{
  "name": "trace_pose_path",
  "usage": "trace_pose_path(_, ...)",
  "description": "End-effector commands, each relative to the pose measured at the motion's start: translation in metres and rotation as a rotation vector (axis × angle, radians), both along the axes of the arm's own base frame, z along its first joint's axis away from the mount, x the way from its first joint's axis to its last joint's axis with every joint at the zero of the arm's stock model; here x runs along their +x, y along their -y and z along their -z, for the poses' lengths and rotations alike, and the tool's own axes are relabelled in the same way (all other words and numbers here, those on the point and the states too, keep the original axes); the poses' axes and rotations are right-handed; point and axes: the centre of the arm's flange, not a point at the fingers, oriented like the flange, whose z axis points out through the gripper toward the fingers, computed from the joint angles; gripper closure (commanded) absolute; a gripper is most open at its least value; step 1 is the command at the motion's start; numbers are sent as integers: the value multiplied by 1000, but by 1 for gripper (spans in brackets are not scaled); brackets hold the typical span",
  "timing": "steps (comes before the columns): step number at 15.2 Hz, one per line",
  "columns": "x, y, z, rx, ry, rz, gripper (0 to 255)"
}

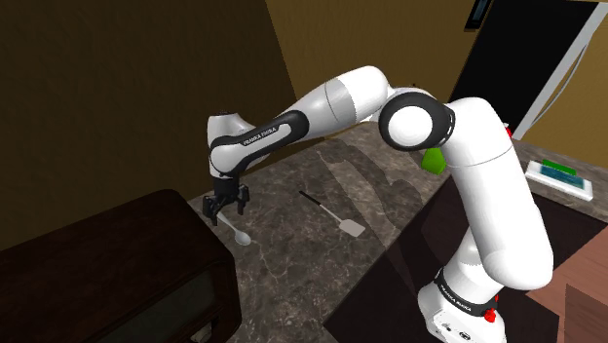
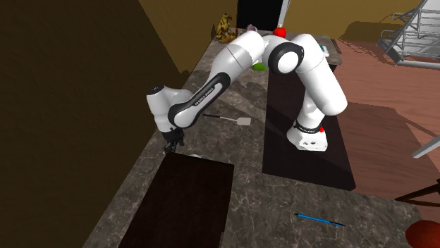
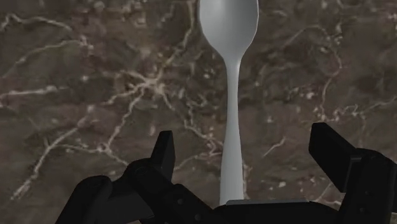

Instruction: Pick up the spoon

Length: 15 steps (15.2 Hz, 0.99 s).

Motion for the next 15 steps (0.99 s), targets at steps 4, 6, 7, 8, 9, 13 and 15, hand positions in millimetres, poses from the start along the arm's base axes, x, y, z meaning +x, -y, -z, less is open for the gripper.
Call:
trace_pose_path(4, -1, 0, 15, 0, 0, 0, 255)
trace_pose_path(6, -2, 0, 14, 0, 0, 0, 255)
trace_pose_path(7, -2, 0, 14, 0, 0, 0, 255)
trace_pose_path(8, -1, 0, 14, 0, 0, 0, 255)
trace_pose_path(9, -1, 1, 14, 0, 0, 0, 255)
trace_pose_path(13, -1, 0, 15, 0, 0, 0, 255)
trace_pose_path(15, -1, 0, 4, 0, 0, 0, 255)
